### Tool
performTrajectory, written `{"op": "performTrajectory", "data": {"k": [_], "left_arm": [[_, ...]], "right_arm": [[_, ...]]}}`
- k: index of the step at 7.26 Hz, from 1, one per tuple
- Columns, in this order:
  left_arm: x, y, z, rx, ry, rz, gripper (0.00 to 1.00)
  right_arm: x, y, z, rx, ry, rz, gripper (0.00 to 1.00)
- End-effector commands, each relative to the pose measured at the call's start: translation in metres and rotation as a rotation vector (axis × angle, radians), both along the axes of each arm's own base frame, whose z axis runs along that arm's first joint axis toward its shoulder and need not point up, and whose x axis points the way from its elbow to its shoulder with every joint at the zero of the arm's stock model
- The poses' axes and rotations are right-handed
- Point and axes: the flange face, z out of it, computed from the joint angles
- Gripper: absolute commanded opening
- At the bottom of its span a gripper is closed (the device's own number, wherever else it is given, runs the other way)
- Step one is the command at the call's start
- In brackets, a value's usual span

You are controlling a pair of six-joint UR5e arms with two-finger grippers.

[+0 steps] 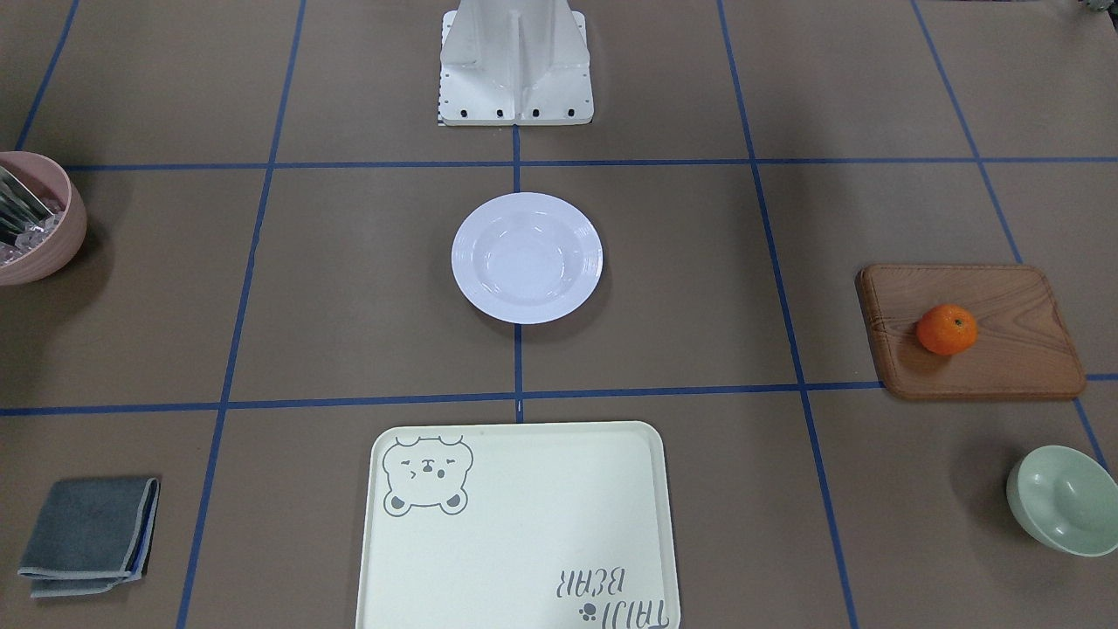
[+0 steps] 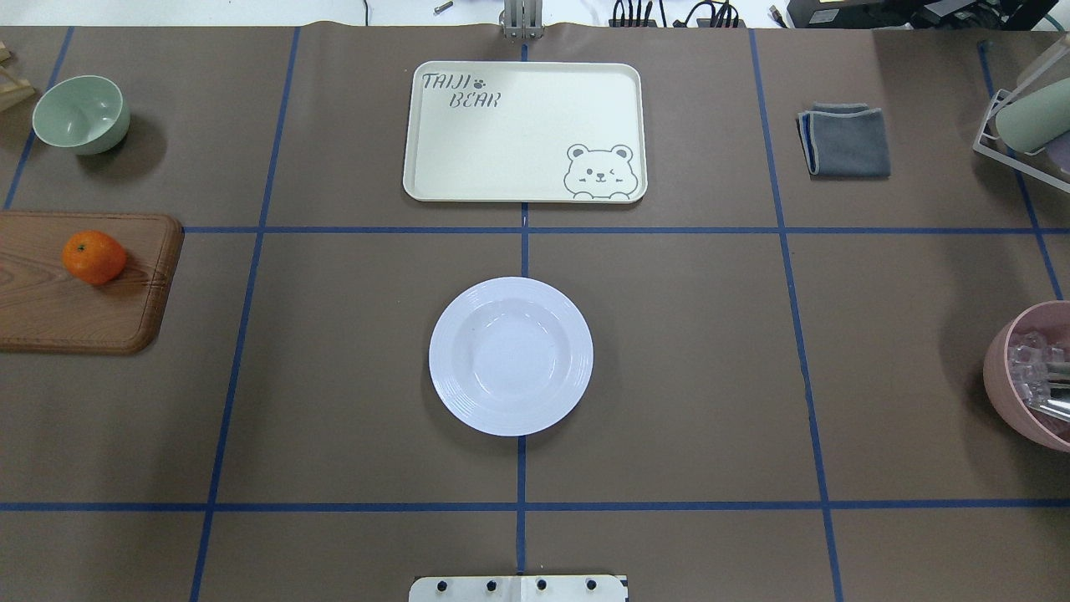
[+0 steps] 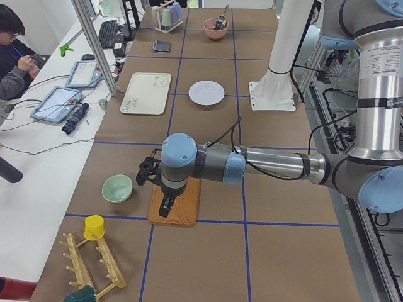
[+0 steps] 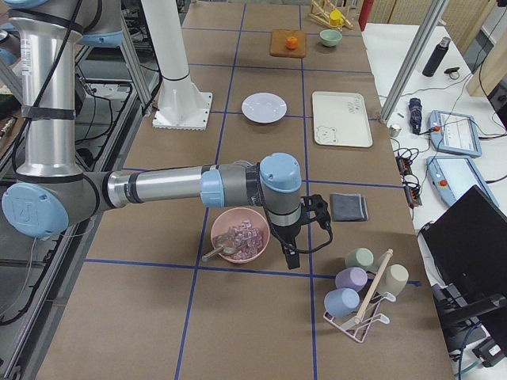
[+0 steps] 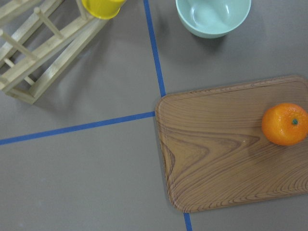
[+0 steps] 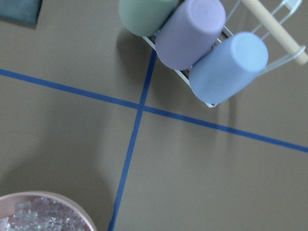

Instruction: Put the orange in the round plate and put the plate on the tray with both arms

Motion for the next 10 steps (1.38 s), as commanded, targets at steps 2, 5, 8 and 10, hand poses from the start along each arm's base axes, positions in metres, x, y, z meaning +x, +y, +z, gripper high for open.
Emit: {"op": "performTrajectory", "data": {"k": [2,5,8,10], "left_arm": [[-0.005,-0.048,-0.004,0.191,-0.009,-0.021,0.98],[-0.001,-0.05,-0.014,0.195,0.058,-0.032,0.98],[0.109,-0.065,-0.046,0.134,0.14,0.041,0.99],[0.192,-0.067,-0.053,0.05,0.07,-0.047,0.99]], "right_arm": [[-0.008,-0.005,-0.005,0.113,-0.111,-0.006,1.0],[-0.012,-0.004,-0.02,0.13,-0.178,-0.016,1.0],[-0.064,-0.005,-0.087,-0.026,-0.271,0.14,1.0],[-0.152,-0.001,-0.132,-0.113,-0.232,0.202,1.0]]}}
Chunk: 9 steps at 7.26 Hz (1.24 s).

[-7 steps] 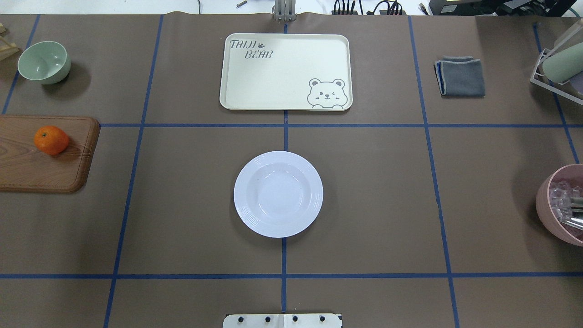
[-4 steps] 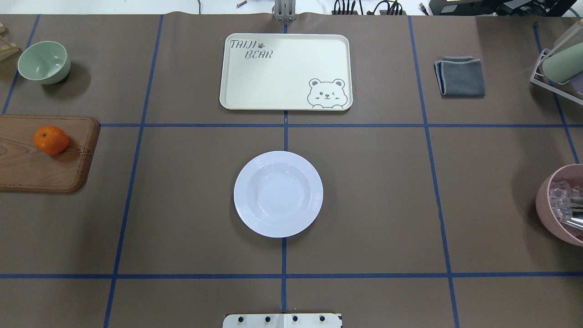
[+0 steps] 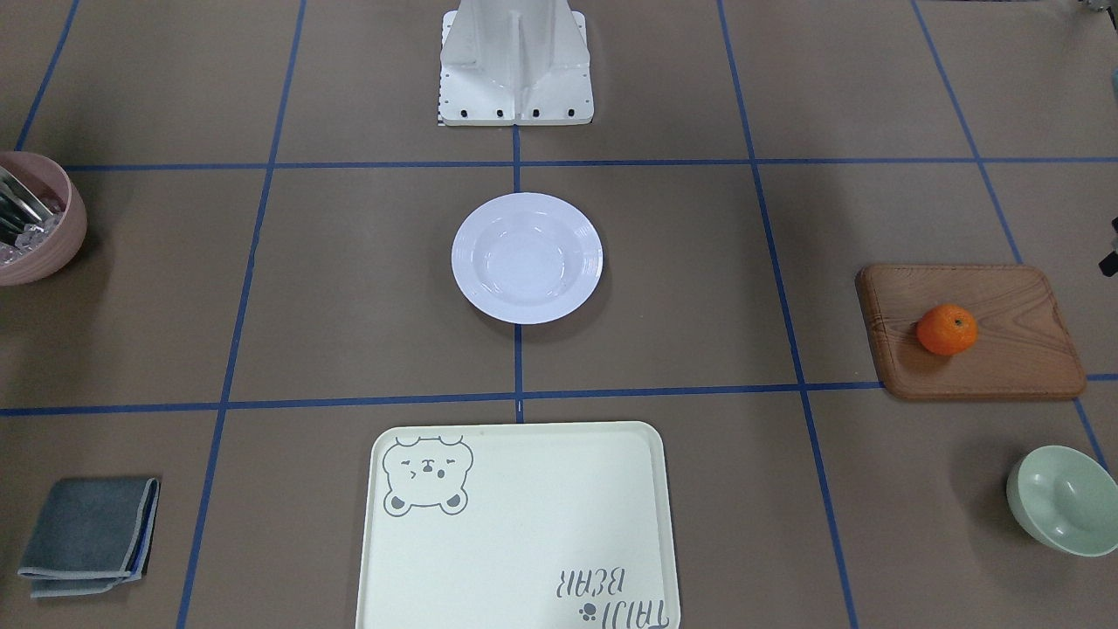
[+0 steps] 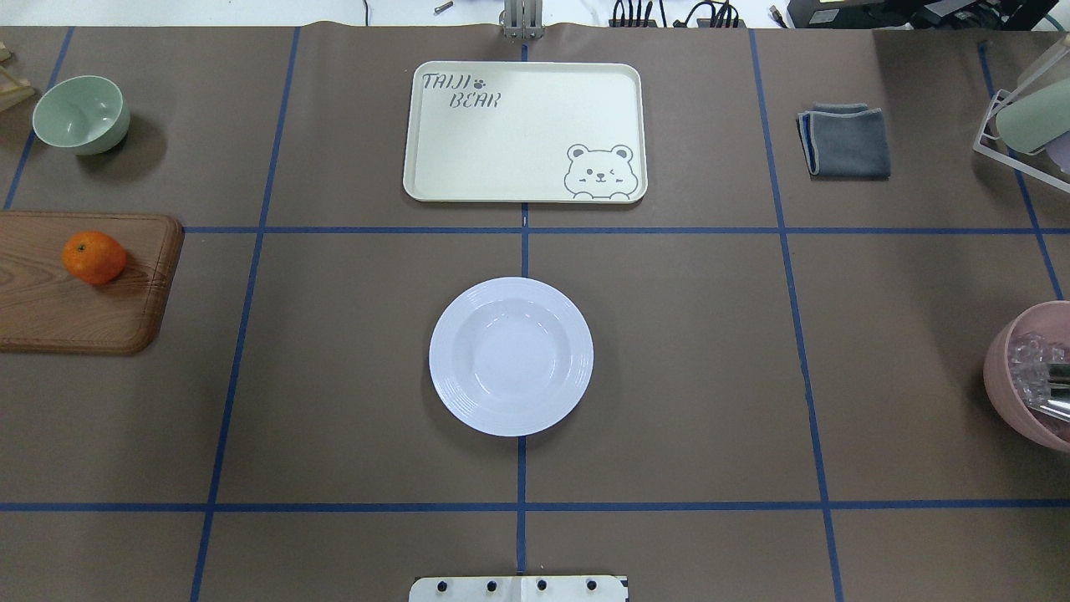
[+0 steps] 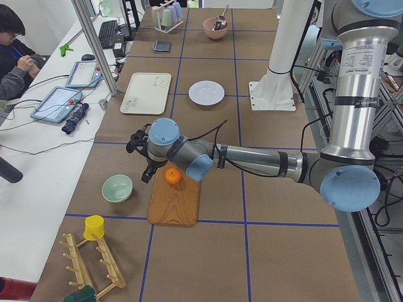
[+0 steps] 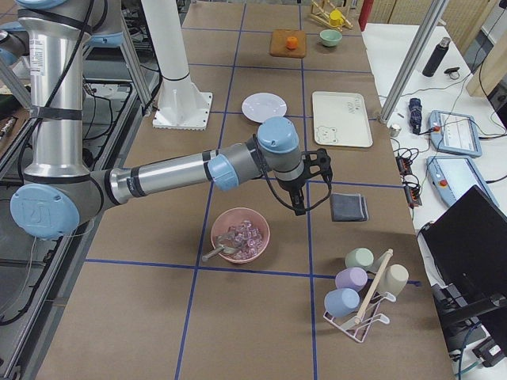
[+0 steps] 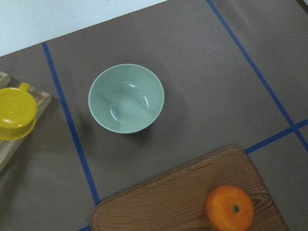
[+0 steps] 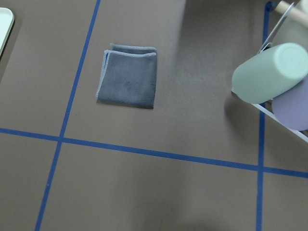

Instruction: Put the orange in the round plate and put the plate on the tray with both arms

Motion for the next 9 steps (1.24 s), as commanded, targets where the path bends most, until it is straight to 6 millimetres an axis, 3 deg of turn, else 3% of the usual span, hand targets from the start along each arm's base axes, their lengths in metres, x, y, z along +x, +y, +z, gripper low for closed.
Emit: {"op": "performTrajectory", "data": {"k": [1,3,5,7,9], "left_arm": [[0.096,0.005,-0.007,-0.093,-0.056,-0.063,0.99],[0.132,0.013,0.0,-0.098,-0.076,-0.015,0.99],[0.159,0.021,0.016,-0.116,-0.1,0.03,0.99],[0.177,0.018,0.044,-0.107,-0.122,0.039,0.99],[0.185,0.011,0.049,-0.113,-0.125,0.044,0.98]], "right_arm": [[-0.087,0.012,-0.043,-0.087,0.024,0.056,1.0],[-0.127,0.023,-0.056,-0.096,0.041,0.051,1.0],[-0.143,0.027,-0.058,-0.073,0.034,0.019,1.0],[-0.15,0.03,-0.058,-0.071,0.033,0.002,1.0],[-0.152,0.03,-0.059,-0.07,0.033,-0.001,1.0]]}}
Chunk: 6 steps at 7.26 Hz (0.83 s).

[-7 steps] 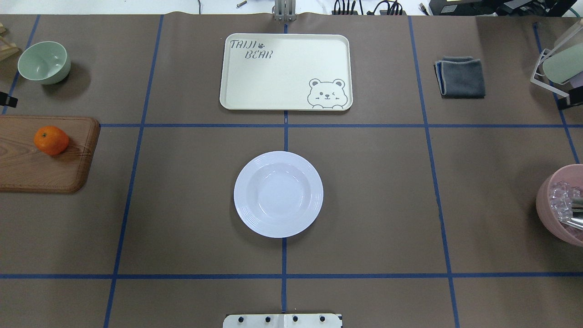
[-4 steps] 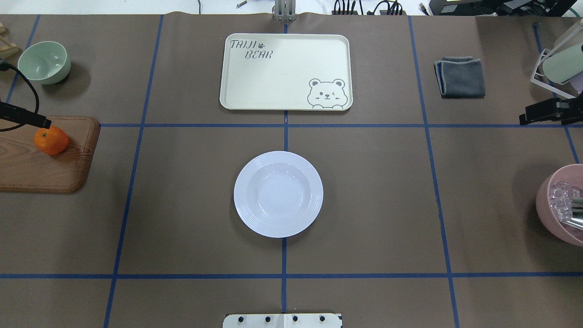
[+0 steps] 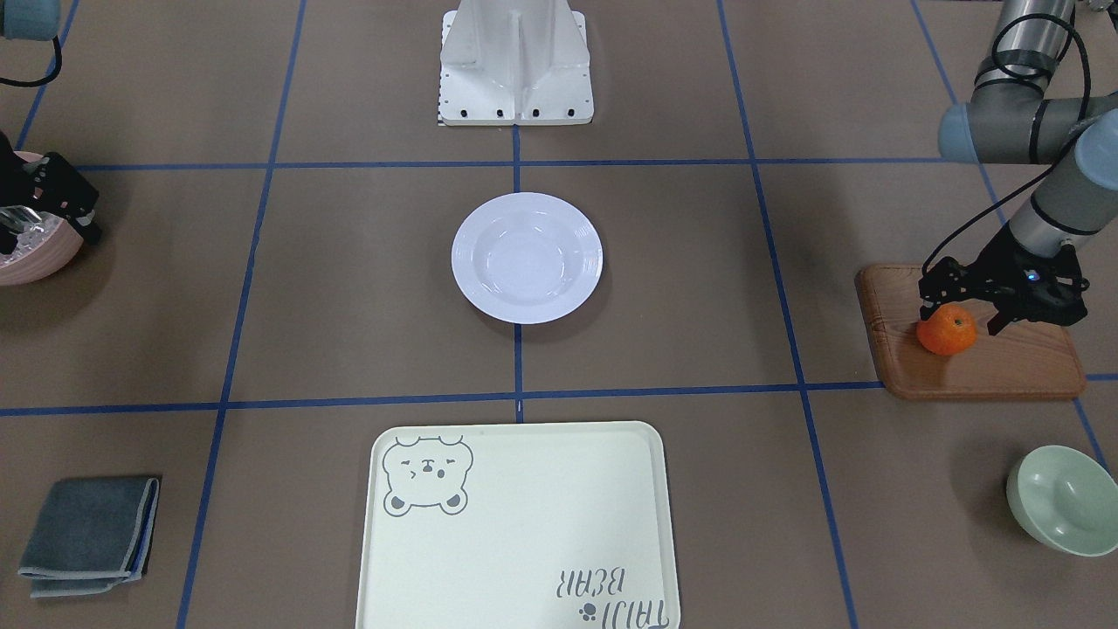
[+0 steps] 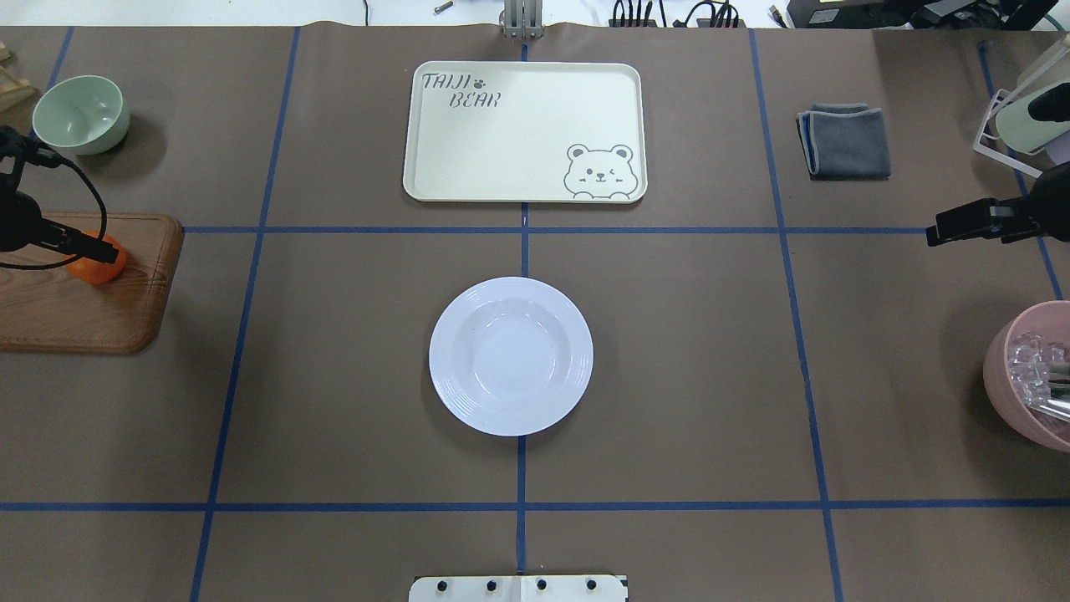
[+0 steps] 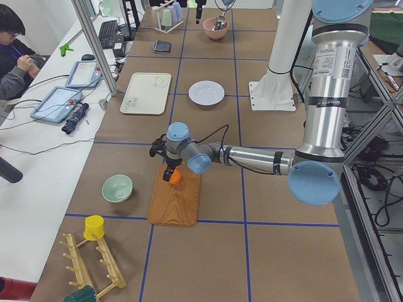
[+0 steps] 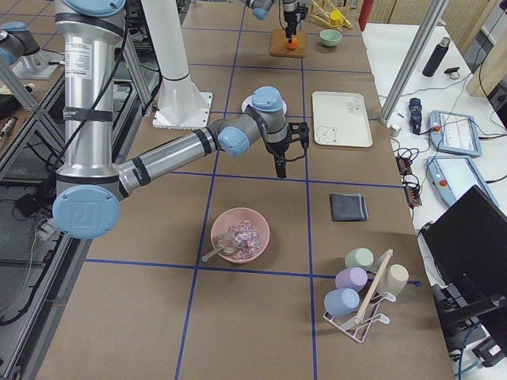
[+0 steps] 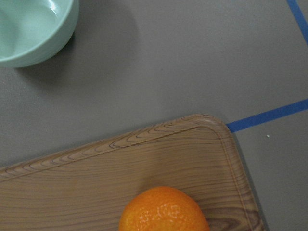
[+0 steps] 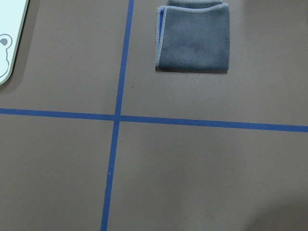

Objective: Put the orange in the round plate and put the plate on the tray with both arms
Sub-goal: 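Lower the left gripper onto the orange on the wooden tray and grasp it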

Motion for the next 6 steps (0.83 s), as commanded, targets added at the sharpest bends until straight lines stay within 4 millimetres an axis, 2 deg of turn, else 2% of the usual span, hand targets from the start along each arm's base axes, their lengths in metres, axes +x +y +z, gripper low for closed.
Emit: {"op": "performTrajectory", "data": {"k": [1,2,3,4,5,6], "left_arm": [[0.016,-0.002,0.006,-0.005,-0.004,0.021,0.98],[0.024,0.0,0.01,-0.01,-0.007,0.035,0.97],[0.024,0.0,0.017,0.002,-0.01,0.033,0.55],[0.024,0.0,0.018,0.013,-0.009,0.034,0.01],[0.024,0.001,0.006,0.029,0.009,0.042,0.0],[0.023,0.002,-0.027,0.05,0.038,0.048,0.0]], "right_arm": [[-0.002,0.001,0.0,0.001,-0.001,-0.004,1.0],[-0.002,0.0,0.0,0.002,0.0,-0.004,1.0],[-0.002,0.0,0.0,0.001,-0.001,-0.004,1.0],[-0.003,0.0,-0.001,0.002,-0.001,-0.005,1.0],[-0.003,-0.001,0.0,0.002,0.0,-0.005,1.0],[-0.004,-0.001,-0.003,0.007,-0.004,-0.01,1.0]]}}
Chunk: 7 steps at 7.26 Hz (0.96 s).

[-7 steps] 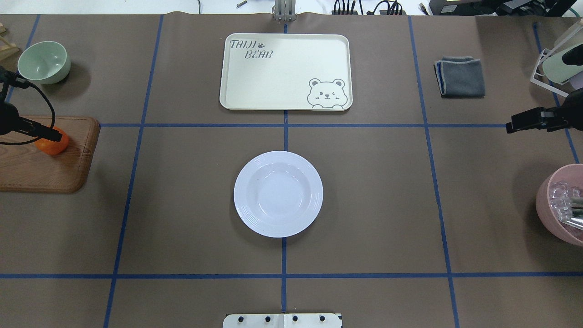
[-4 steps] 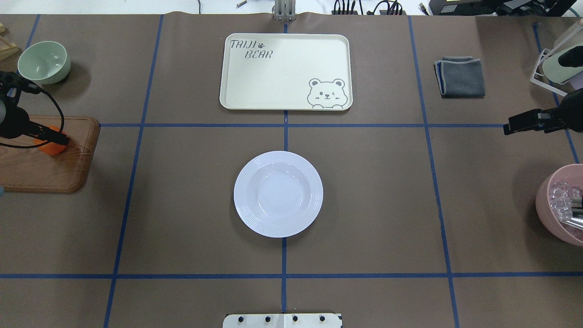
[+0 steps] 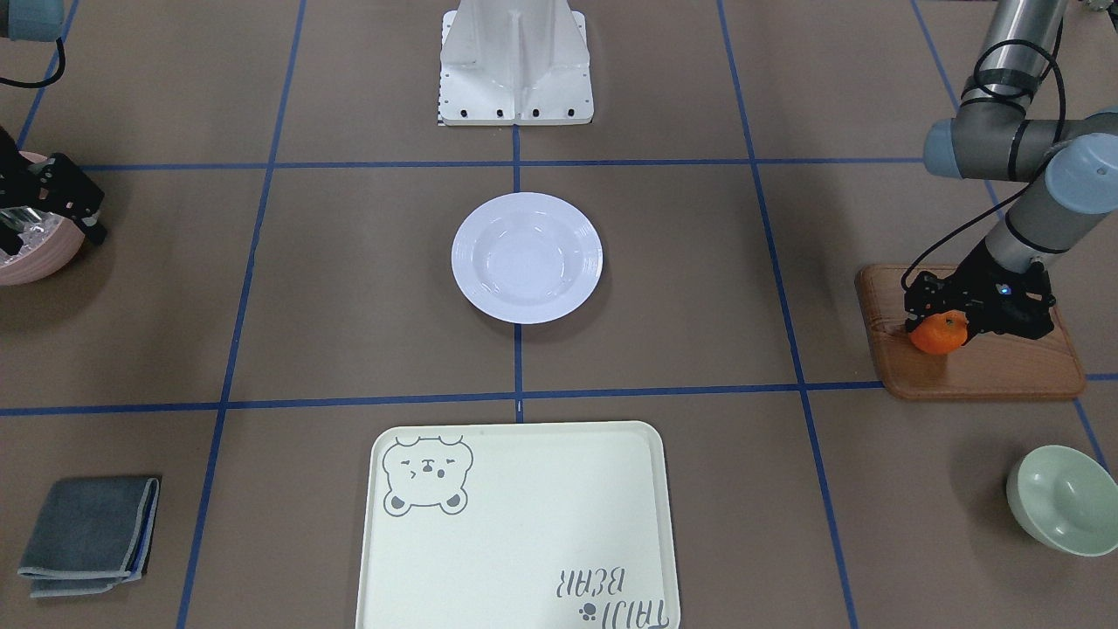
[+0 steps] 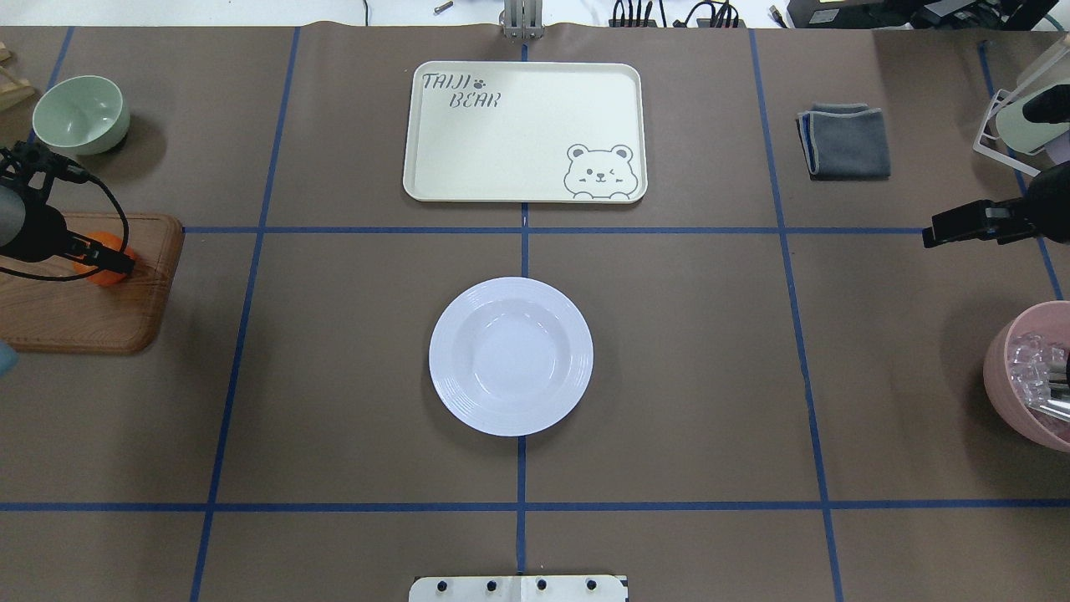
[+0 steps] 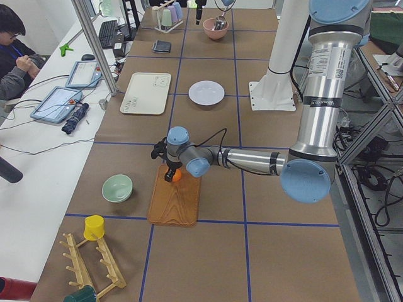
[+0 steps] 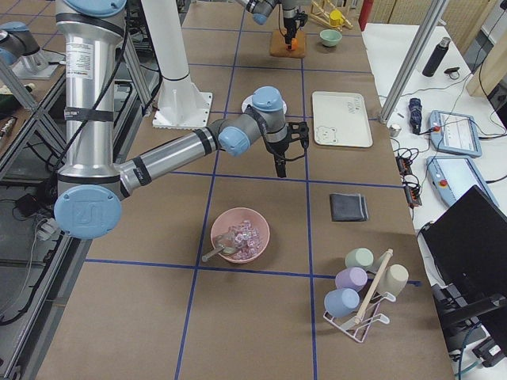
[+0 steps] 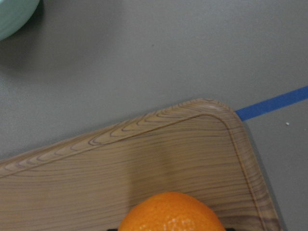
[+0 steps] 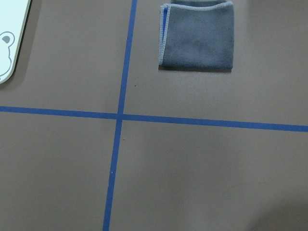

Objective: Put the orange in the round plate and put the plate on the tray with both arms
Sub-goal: 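Lower the left gripper onto the orange on the wooden tray and grasp it, then carry the orange onto the white plate with the left gripper while the right arm approaches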

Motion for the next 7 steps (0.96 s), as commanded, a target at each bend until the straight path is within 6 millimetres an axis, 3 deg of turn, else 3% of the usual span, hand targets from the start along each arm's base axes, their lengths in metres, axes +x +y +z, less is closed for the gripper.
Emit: {"op": "performTrajectory", "data": {"k": [1,3,4,6,7], "left_arm": [[0.001,-0.002,-0.076,-0.017,0.038,0.023,0.0],[0.015,-0.022,-0.191,-0.075,0.024,-0.024,0.0],[0.046,-0.021,-0.237,-0.121,0.079,-0.064,0.0],[0.143,0.015,-0.308,-0.198,0.111,-0.106,0.0],[0.176,0.027,-0.353,-0.238,0.098,-0.117,0.0]], "right_arm": [[-0.008,0.0,-0.007,0.013,-0.008,-0.015,1.0],[-0.033,-0.005,-0.03,0.054,-0.034,-0.055,1.0],[-0.042,-0.005,-0.04,0.011,-0.063,-0.018,1.0],[-0.087,0.0,-0.078,-0.104,-0.184,0.171,1.0],[-0.102,0.008,-0.087,-0.169,-0.257,0.241,0.99]]}}
